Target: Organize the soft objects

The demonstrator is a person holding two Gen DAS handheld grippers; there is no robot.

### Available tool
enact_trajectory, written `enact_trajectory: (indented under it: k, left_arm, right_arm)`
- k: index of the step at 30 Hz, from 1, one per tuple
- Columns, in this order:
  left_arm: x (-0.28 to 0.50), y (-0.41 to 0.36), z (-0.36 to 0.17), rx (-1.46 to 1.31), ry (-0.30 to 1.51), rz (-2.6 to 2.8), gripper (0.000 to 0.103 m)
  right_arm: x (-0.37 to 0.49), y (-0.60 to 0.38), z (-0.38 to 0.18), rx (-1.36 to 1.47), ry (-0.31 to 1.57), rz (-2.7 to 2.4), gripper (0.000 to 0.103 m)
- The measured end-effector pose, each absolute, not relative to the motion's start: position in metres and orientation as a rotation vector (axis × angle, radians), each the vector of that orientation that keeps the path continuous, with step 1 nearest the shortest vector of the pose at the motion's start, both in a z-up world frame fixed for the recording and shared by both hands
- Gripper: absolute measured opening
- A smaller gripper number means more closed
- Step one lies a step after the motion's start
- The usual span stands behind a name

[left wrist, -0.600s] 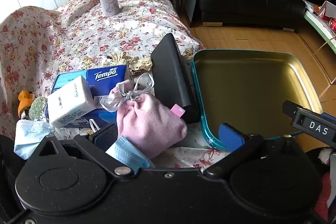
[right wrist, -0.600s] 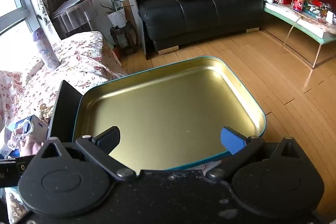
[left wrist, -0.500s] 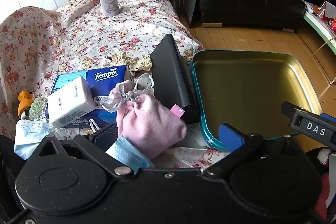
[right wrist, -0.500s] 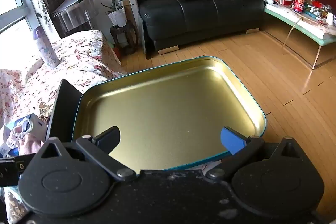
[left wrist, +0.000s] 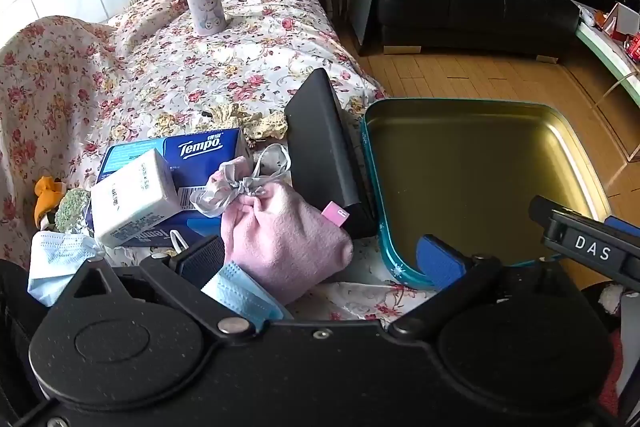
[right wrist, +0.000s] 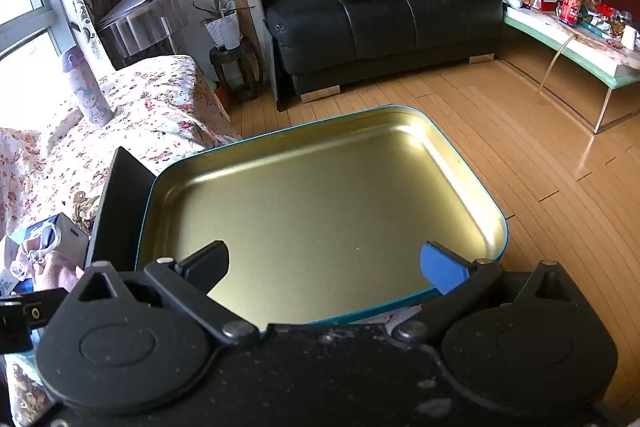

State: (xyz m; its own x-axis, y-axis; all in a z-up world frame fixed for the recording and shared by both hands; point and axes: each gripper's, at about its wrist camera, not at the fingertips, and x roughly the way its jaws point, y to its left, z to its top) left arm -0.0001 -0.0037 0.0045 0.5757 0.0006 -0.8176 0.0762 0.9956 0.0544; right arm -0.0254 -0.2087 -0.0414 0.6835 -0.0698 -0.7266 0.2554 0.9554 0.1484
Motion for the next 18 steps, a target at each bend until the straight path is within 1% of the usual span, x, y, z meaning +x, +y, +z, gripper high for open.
enact_trajectory:
  k: [18]
  left_arm:
    - [-0.0013,-0.0023,0.0035,0.085,0.954,-0.045,0.099]
  right_arm:
    - [-0.0253,-0.2091,-0.0429,0.244,0.806,-0.186,0.103]
